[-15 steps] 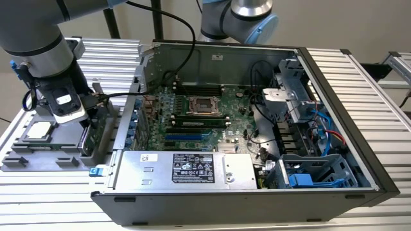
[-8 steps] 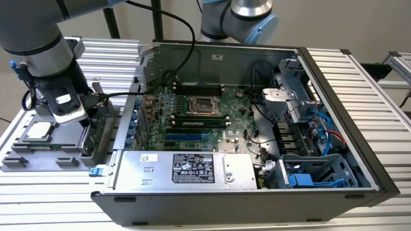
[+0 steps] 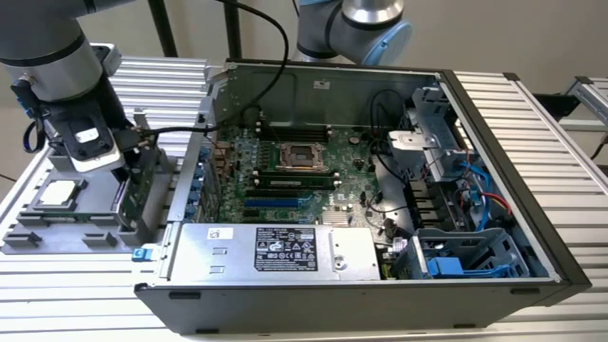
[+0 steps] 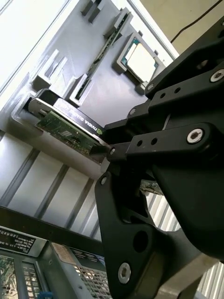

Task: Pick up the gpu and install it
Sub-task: 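Pick up the gpu and move the gpu toward the slot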

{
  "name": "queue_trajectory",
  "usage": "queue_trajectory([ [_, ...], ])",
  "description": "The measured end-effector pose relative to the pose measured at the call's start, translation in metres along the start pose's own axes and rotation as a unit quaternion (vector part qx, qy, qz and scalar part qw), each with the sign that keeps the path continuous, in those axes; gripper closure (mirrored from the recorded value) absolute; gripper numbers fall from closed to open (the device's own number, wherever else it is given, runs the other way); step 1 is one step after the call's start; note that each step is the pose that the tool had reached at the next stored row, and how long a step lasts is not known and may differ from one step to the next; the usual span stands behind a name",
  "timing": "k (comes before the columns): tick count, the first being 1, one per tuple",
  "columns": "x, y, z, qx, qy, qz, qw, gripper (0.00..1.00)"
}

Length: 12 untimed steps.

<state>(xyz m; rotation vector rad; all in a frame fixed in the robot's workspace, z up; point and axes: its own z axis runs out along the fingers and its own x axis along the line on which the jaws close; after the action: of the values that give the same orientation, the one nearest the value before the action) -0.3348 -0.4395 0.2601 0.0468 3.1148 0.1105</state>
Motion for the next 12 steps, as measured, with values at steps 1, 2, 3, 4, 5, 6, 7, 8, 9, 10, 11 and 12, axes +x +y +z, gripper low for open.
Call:
queue_trajectory([
  [1,0.0000,0.0002,-0.0024,0.0000,0.0000,0.000,1.0000,1.00],
  [2,-0.0001,0.0003,-0.0044,0.0000,0.0000,0.000,1.0000,1.00],
  [3,-0.0001,0.0005,-0.0065,0.0000,0.0000,0.000,1.0000,1.00],
  [4,-0.0002,0.0007,-0.0086,0.0000,0.0000,0.000,1.0000,1.00],
  [5,-0.0002,0.0008,-0.0106,0.0000,0.0000,0.000,1.0000,1.00],
  [6,-0.0003,0.0009,-0.0125,0.0000,0.0001,0.000,1.0000,1.00],
  [7,-0.0003,0.0011,-0.0145,0.0000,0.0001,0.000,1.0000,1.00],
  [8,-0.0004,0.0012,-0.0165,0.0000,0.0001,0.000,1.0000,1.00],
  [9,-0.0004,0.0014,-0.0186,0.0000,0.0001,0.000,1.0000,1.00],
  [10,-0.0004,0.0015,-0.0204,0.0000,0.0002,0.000,1.0000,1.00],
  [11,-0.0005,0.0016,-0.0223,0.0000,0.0002,0.000,1.0000,1.00],
  [12,-0.0005,0.0018,-0.0241,0.0000,0.0002,0.000,1.0000,1.00],
])
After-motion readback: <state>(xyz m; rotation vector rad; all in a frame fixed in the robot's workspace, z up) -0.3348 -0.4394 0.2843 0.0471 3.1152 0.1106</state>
